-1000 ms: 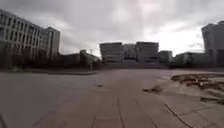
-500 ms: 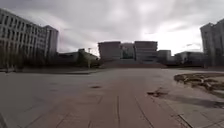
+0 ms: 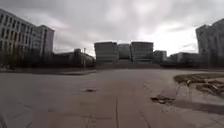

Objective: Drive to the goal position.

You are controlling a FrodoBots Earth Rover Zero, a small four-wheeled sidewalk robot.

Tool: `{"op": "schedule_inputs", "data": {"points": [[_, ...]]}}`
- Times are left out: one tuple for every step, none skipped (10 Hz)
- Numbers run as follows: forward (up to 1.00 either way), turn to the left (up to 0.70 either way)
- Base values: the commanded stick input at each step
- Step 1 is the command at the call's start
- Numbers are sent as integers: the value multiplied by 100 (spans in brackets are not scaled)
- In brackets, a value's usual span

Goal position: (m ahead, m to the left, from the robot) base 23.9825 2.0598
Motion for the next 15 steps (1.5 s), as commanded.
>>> {"op": "schedule_inputs", "data": {"points": [[100, -40], [100, -40], [100, -9], [100, 5], [100, 3], [100, -19], [100, -33], [100, -27], [100, -4], [100, 0], [100, 0], [100, 0], [100, 0], [100, 1], [100, 4]]}}
